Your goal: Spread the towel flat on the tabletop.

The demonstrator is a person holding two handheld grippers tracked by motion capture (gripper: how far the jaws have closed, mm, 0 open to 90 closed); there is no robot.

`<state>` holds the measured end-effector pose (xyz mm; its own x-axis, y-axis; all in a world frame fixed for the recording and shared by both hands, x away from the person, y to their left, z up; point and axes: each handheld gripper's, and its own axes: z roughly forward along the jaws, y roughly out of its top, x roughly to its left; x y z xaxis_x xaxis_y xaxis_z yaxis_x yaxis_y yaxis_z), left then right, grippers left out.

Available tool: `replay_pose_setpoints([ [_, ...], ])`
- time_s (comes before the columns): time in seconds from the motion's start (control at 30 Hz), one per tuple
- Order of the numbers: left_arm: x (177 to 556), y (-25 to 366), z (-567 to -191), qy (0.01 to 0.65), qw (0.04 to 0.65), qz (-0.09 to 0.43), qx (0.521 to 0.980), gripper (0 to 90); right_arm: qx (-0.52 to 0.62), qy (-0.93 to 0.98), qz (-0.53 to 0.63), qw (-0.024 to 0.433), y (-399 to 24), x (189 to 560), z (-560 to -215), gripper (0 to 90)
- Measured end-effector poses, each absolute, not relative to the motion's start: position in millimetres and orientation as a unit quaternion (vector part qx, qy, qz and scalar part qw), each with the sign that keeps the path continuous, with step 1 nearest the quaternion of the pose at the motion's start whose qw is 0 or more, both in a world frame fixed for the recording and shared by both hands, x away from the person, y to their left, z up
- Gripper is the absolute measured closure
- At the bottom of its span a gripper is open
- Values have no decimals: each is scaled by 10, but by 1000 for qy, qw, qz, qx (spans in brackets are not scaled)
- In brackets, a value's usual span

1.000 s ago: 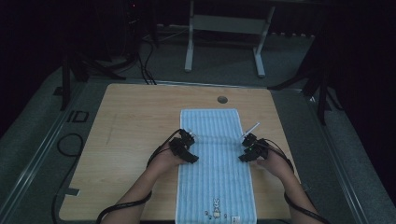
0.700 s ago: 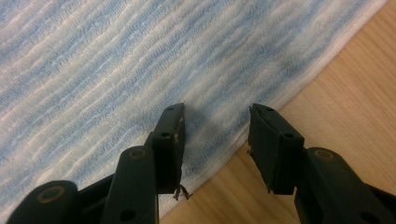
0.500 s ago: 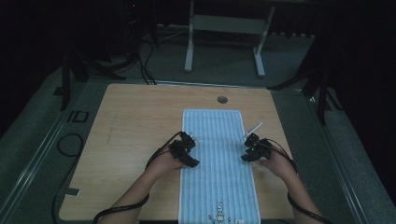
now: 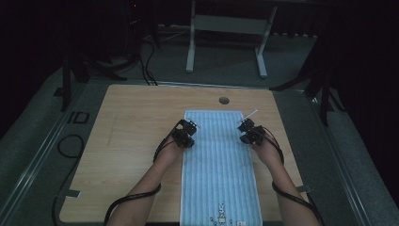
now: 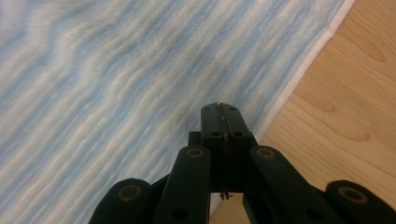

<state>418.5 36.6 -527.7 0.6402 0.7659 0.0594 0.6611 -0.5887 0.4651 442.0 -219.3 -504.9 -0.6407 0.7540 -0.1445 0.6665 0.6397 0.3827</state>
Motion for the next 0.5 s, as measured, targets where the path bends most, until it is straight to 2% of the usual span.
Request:
replay_pose_setpoints([
  [0.17, 4214, 394, -5313, 412, 221, 127, 875, 822, 402, 897, 124, 137, -2144, 4495, -5226, 899],
  [0.33, 4299, 446, -5332, 423, 239, 120, 866, 802, 410, 890, 127, 155, -2154, 4551, -5241, 899],
  [0.5, 4369, 452, -5349, 430, 251, 121, 859, 802, 419, 887, 123, 151, -2160, 4668, -5236, 899],
])
